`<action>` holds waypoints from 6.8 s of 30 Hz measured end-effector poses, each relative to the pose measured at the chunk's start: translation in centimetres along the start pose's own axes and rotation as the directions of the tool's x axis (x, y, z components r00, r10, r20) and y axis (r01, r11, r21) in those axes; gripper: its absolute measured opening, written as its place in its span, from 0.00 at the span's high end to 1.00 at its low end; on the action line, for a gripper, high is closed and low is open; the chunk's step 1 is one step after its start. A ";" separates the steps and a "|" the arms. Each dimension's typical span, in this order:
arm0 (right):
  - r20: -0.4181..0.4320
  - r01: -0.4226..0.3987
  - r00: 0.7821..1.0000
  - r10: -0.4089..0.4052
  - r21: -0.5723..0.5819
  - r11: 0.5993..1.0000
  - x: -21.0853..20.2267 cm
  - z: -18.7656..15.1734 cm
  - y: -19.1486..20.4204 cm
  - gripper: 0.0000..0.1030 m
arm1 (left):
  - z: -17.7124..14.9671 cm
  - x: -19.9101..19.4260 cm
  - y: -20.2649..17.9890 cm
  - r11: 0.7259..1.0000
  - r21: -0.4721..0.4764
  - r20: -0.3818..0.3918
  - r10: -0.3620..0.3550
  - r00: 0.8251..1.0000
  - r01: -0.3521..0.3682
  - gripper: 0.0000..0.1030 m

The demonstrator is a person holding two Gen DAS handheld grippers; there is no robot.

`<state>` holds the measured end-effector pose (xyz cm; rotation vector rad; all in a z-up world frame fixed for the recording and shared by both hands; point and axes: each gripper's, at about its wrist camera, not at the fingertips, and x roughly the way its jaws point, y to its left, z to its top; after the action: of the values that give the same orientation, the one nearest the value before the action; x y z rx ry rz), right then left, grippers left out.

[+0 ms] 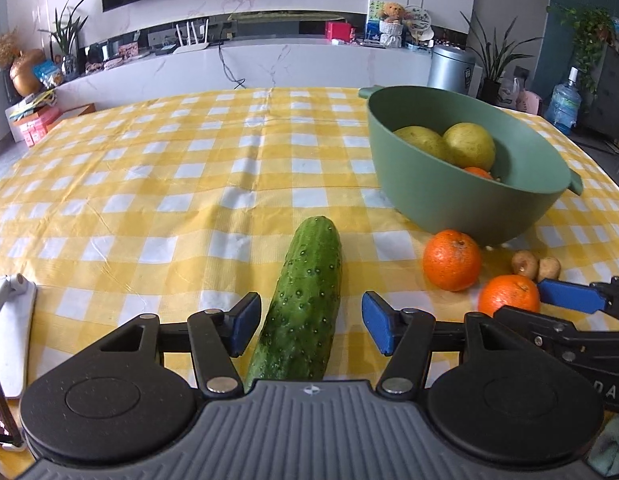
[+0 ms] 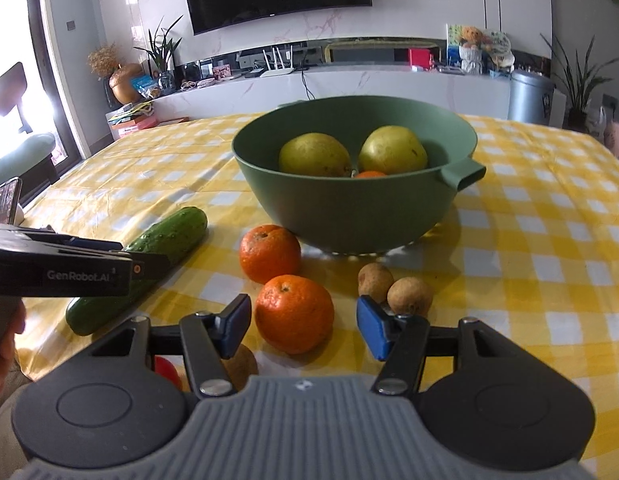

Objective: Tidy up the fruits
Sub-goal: 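Withdraw both tools and move the left tool over the cucumber, then carry the cucumber in the left tool into the green colander while the right tool carries an orange there, then open both tools and withdraw them from the colander toward the tomato and kiwis, then grasp the red cherry tomato with the left tool while the right tool grasps a brown kiwi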

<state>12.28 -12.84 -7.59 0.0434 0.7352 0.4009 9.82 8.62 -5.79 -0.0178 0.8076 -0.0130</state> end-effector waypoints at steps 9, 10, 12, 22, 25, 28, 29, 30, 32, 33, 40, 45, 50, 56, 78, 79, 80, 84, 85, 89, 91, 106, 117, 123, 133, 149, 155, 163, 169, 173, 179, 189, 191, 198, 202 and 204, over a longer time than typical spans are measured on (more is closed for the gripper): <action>-0.032 -0.021 0.999 0.022 0.014 1.000 1.1 -0.1 -0.2 0.51 | 0.0 0.9 -0.1 1.000 0.023 -0.035 0.015 0.999 -0.015 0.44; -0.034 -0.023 0.999 0.024 0.017 1.000 1.2 -0.1 -0.2 0.51 | -0.1 1.0 -0.1 1.000 0.021 -0.041 0.020 0.999 -0.019 0.46; -0.036 -0.027 0.999 0.027 0.018 0.999 1.3 -0.1 -0.2 0.52 | -0.2 1.1 -0.1 0.999 0.019 -0.044 0.029 0.999 -0.028 0.49; -0.038 -0.035 0.999 0.035 0.008 0.999 1.3 -0.2 -0.1 0.58 | -0.3 0.9 -0.4 0.999 0.027 -0.030 0.044 0.999 -0.043 0.53; -0.035 -0.038 0.999 0.039 0.012 0.999 1.3 -0.2 -0.1 0.58 | -0.3 0.8 -0.3 0.999 0.010 -0.027 0.044 0.999 -0.044 0.55; -0.032 -0.039 0.999 0.040 0.007 0.999 1.1 -0.2 0.0 0.58 | -0.3 0.5 0.0 0.999 -0.009 -0.027 0.044 0.999 -0.044 0.58; -0.030 -0.040 0.999 0.041 0.005 0.999 1.0 -0.3 0.0 0.58 | -0.3 0.4 0.0 0.999 -0.013 -0.028 0.044 0.999 -0.044 0.58; -0.027 -0.041 0.999 0.041 0.002 0.999 1.0 -0.3 -0.1 0.58 | -0.3 0.3 0.1 0.999 -0.013 -0.028 0.044 0.999 -0.044 0.58; -0.018 -0.041 0.999 0.041 -0.003 0.999 0.8 -0.3 0.0 0.58 | -0.4 0.1 0.0 0.999 -0.009 -0.024 0.043 0.999 -0.043 0.58; -0.012 -0.041 0.999 0.041 -0.006 0.999 0.6 -0.3 0.0 0.59 | -0.4 -0.1 0.0 0.999 -0.008 -0.018 0.042 0.999 -0.042 0.58; 0.031 -0.037 0.999 0.038 -0.018 0.999 -0.5 -0.1 0.0 0.59 | -0.1 -2.0 -0.3 1.000 -0.013 0.027 0.019 0.999 -0.019 0.58; 0.071 -0.038 0.997 0.041 -0.047 0.998 -2.0 0.0 0.2 0.59 | 0.3 -3.9 -0.4 1.000 -0.026 0.056 -0.003 0.998 0.004 0.58; 0.108 -0.046 0.993 0.054 -0.072 0.996 -4.0 0.1 0.6 0.60 | 1.2 -5.8 -0.9 0.999 -0.038 0.087 -0.028 0.996 0.032 0.58; 0.156 -0.061 0.985 0.073 -0.075 0.995 -6.3 0.8 0.3 0.60 | 2.9 -7.6 -1.9 0.996 -0.032 0.116 -0.078 0.990 0.083 0.58; 0.157 -0.044 0.985 0.069 -0.162 0.986 -4.4 10.0 -3.7 0.60 | 13.3 -1.4 -7.6 0.972 0.071 0.053 -0.228 0.972 0.224 0.58; 0.146 -0.043 0.987 0.067 -0.162 0.986 -3.8 10.4 -4.0 0.60 | 13.7 -0.8 -7.6 0.971 0.071 0.046 -0.232 0.972 0.229 0.58; 0.133 -0.044 0.989 0.066 -0.161 0.986 -3.3 10.7 -4.2 0.60 | 14.1 -0.3 -7.6 0.970 0.069 0.038 -0.237 0.971 0.234 0.58; 0.091 -0.040 0.994 0.054 -0.151 0.988 -1.1 11.4 -5.0 0.60 | 15.0 2.1 -8.0 0.964 0.095 -0.004 -0.249 0.968 0.248 0.58; 0.082 -0.037 0.995 0.050 -0.151 0.988 -0.6 11.6 -5.2 0.60 | 15.0 2.5 -8.3 0.963 0.111 -0.013 -0.245 0.969 0.245 0.58; 0.044 -0.037 0.998 0.044 -0.144 0.989 1.1 11.8 -5.8 0.60 | 15.1 4.6 -8.8 0.962 0.133 -0.055 -0.235 0.971 0.240 0.58; 0.021 -0.040 0.999 0.043 -0.144 0.989 1.8 11.8 -5.8 0.60 | 14.9 5.5 -8.7 0.963 0.136 -0.077 -0.224 0.971 0.233 0.58; -0.106 -0.040 0.994 0.023 -0.157 0.987 5.0 11.5 -6.2 0.60 | 14.1 6.6 -8.0 0.961 0.142 -0.103 -0.225 0.969 0.238 0.58; -0.128 -0.033 0.992 0.011 -0.168 0.985 5.2 11.7 -5.8 0.58 | 13.5 5.5 -7.5 0.953 0.136 -0.131 -0.254 0.958 0.271 0.46; -0.132 -0.028 0.991 0.005 -0.176 0.984 4.9 11.6 -5.6 0.57 | 12.9 4.7 -7.3 0.951 0.124 -0.145 -0.266 0.953 0.284 0.45; -0.108 -0.006 0.994 -0.009 -0.138 0.990 3.7 11.8 -6.0 0.41 | 11.9 4.1 -6.3 0.945 0.046 -0.165 -0.313 0.935 0.324 0.44; 0.046 0.052 0.998 -0.046 -0.121 0.991 -2.4 10.8 -4.2 0.38 | 10.0 -4.2 -5.6 0.960 0.027 0.046 -0.280 0.959 0.279 0.40; 0.092 0.056 0.994 -0.051 -0.043 0.998 -5.1 8.7 -3.4 0.38 | 7.8 -7.0 -5.3 0.967 0.007 0.102 -0.254 0.962 0.255 0.40; 0.106 0.053 0.993 -0.056 0.027 0.998 -7.6 5.3 -2.3 0.38 | 4.7 -8.3 -4.5 0.971 -0.034 0.097 -0.232 0.968 0.237 0.40; 0.096 0.076 0.992 -0.078 0.028 0.997 -8.1 2.6 -1.7 0.38 | 2.3 -7.8 -4.2 0.973 -0.051 0.067 -0.224 0.972 0.227 0.40; 0.076 0.069 0.995 -0.070 0.015 0.998 -8.1 0.7 -1.2 0.39 | 0.3 -7.7 -4.2 0.970 -0.049 0.051 -0.235 0.971 0.238 0.40; 0.059 0.076 0.996 -0.074 -0.029 0.997 -7.9 -1.1 -0.6 0.46 | -2.2 -7.3 -3.7 0.971 -0.053 0.042 -0.231 0.972 0.233 0.40; -0.006 0.022 1.000 -0.023 -0.099 0.995 -6.3 -3.0 0.5 0.61 | -4.5 -5.6 -2.9 0.972 -0.050 0.017 -0.230 0.973 0.231 0.45; -0.017 0.017 1.000 -0.019 -0.107 0.994 -6.0 -3.1 0.6 0.63 | -4.7 -5.1 -2.7 0.968 -0.064 0.003 -0.244 0.970 0.244 0.48; -0.045 0.004 0.999 -0.010 -0.133 0.991 -5.0 -3.2 1.0 0.70 | -5.0 -4.2 -2.8 0.967 -0.052 -0.014 -0.251 0.968 0.250 0.50; -0.059 -0.003 0.998 -0.006 -0.143 0.990 -4.4 -3.2 1.2 0.70 | -5.1 -3.6 -3.0 0.967 -0.042 -0.031 -0.251 0.968 0.250 0.53; -0.063 -0.001 0.998 -0.008 -0.150 0.989 -4.2 -3.2 1.3 0.70 | -5.2 -3.5 -3.1 0.967 -0.037 -0.037 -0.253 0.967 0.252 0.53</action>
<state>6.91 -13.54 -7.09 -0.1132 0.7659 0.4552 3.64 5.54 -6.85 -0.1518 0.8425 -0.2425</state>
